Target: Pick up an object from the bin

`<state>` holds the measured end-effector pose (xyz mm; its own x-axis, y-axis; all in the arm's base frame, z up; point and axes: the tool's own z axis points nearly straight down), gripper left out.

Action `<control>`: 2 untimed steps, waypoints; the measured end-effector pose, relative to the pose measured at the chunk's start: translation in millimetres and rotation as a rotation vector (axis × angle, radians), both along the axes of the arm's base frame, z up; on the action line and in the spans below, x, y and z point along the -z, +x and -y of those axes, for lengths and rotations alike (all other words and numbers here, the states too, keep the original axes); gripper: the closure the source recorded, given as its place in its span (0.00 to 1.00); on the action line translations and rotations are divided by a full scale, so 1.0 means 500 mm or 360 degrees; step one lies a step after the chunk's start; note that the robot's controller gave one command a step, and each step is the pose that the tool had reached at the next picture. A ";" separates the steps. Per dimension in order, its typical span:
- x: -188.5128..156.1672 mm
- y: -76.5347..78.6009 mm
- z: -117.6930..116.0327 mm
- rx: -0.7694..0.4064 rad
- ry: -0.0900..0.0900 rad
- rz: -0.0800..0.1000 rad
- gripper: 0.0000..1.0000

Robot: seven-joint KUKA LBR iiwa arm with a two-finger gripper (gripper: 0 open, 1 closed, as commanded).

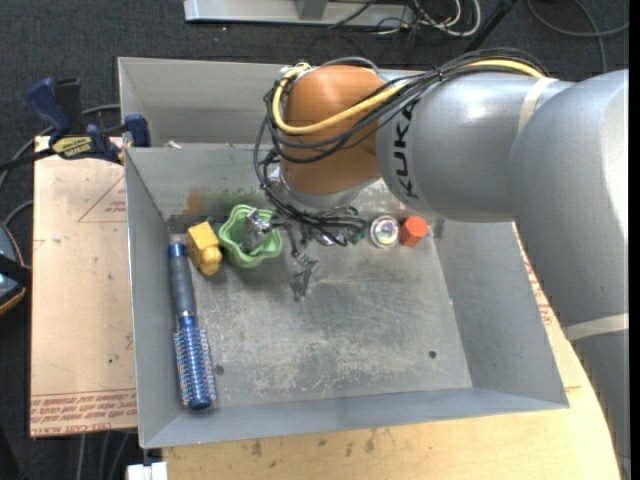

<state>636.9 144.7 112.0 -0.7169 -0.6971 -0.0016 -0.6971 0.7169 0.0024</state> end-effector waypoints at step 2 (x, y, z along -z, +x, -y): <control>0.009 0.042 -0.002 -0.0450 0.0004 0.0017 1.00</control>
Offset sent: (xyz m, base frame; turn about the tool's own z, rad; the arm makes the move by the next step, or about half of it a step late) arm 0.0188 -0.0005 -0.0081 -0.2875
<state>658.0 145.8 107.4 -0.4939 -0.8695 -0.0104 -0.8695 0.4940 -0.0046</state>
